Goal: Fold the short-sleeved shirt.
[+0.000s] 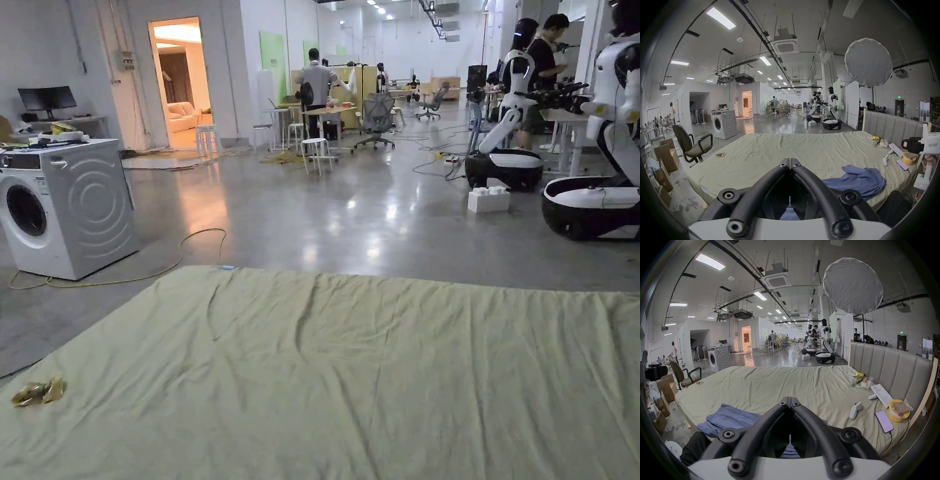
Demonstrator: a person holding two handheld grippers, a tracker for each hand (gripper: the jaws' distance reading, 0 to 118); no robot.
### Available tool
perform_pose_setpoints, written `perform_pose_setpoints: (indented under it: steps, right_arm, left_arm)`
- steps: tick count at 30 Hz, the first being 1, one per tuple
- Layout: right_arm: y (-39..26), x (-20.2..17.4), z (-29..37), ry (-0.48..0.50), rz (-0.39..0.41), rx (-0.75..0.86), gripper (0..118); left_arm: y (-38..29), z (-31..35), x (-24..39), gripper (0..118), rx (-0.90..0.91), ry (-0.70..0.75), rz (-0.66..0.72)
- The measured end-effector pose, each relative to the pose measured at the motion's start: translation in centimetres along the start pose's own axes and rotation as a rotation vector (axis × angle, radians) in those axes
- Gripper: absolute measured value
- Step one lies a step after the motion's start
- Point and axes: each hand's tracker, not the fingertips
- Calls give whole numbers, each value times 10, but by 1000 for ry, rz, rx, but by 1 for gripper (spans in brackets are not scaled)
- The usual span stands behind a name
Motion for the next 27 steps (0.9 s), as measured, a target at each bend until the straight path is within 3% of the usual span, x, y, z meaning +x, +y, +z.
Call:
perform_pose_setpoints:
  steps: [4, 10, 11, 13, 16, 18, 21, 23, 25, 27]
  right_arm:
    - [-4, 1, 0, 9, -35, -9, 0]
    - [-19, 4, -3, -23, -51, -97, 0]
    - [-22, 5, -3, -28, -53, -110, 0]
    - [-28, 9, -5, -39, -59, -141, 0]
    - [-36, 17, -8, -64, -72, -181, 0]
    - [-41, 21, -11, -80, -90, -201, 0]
    - [-47, 28, -17, -103, -120, -231, 0]
    - [-50, 33, -18, -119, -124, -244, 0]
    - [-52, 36, -17, -137, -122, -253, 0]
    - [-56, 41, -15, -146, -123, -262, 0]
  left_arm:
    - [5, -23, 5, 0, -37, -43, 6]
    - [-21, -95, -2, 1, -234, -150, 40]
    - [-28, -113, -9, 6, -270, -177, 63]
    - [-45, -161, -21, 31, -358, -227, 159]
    - [-75, -241, -26, 56, -495, -193, 182]
    - [-92, -287, -21, 57, -598, -196, 127]
    - [-121, -344, -27, 57, -666, -264, 192]
    - [-136, -373, -29, 57, -713, -216, 197]
    - [-148, -394, -25, 57, -748, -127, 100]
    - [-151, -401, -18, 57, -759, -131, 33]
